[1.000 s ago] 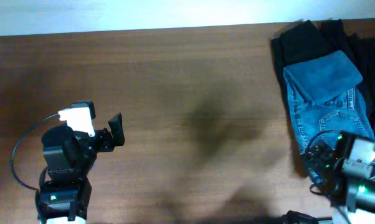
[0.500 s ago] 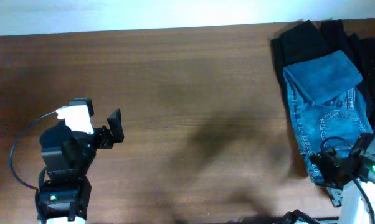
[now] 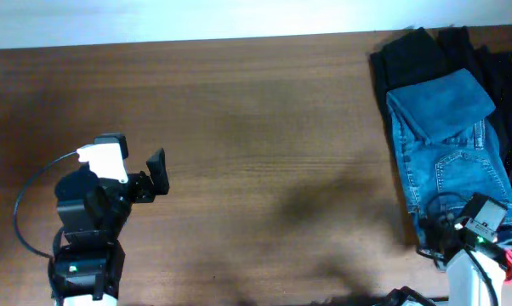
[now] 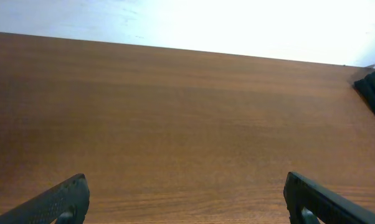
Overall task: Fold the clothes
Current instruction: 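Reach the right gripper to the blue jeans on the clothes stack, then grasp the blue jeans and pull them left onto the table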
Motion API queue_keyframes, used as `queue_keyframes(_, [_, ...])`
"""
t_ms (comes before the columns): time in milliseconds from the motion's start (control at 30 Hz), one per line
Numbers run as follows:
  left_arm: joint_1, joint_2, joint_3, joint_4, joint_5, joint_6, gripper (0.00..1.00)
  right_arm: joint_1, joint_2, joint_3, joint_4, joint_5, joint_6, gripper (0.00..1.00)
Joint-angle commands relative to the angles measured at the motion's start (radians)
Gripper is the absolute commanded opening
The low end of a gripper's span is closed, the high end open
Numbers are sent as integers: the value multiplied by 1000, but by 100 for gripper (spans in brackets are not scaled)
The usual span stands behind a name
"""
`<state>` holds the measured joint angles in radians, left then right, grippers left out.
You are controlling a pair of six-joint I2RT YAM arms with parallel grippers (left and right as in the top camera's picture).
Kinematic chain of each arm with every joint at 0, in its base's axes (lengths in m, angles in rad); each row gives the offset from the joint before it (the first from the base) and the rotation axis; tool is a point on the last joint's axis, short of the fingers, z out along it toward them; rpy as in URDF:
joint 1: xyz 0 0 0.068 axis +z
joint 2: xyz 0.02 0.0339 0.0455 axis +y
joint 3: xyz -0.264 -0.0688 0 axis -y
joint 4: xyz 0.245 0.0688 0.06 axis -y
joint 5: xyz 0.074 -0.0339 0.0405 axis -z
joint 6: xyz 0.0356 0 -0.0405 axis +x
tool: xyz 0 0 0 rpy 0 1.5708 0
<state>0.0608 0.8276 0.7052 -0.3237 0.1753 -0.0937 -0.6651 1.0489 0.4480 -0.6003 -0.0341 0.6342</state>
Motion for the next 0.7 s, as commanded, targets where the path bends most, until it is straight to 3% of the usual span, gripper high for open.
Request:
queue_keyframes(0, [-4,3,23,8,-7,19,99,-3,6,3,0,-330,-168,12])
queue_keyframes(33, [-4,3,23,9,-7,19,99,-3,0,30,-2,-407,-194,4])
queue_keyframes(167, [-4,3,23,9,-7,19,99,19,-45,144,-38,-488,-239,4])
queue_keyframes(267, [-4,3,23,15,-7,19,99,145,-107,338,-89,-515,-291,4])
queue_keyframes(500, [-4,3,23,35,-7,19,99,663,-95,685,-5,-363,-294,4])
queue_keyframes(667, [-4,3,23,35,-7,19,99,976,79,688,169,-320,-251,4])
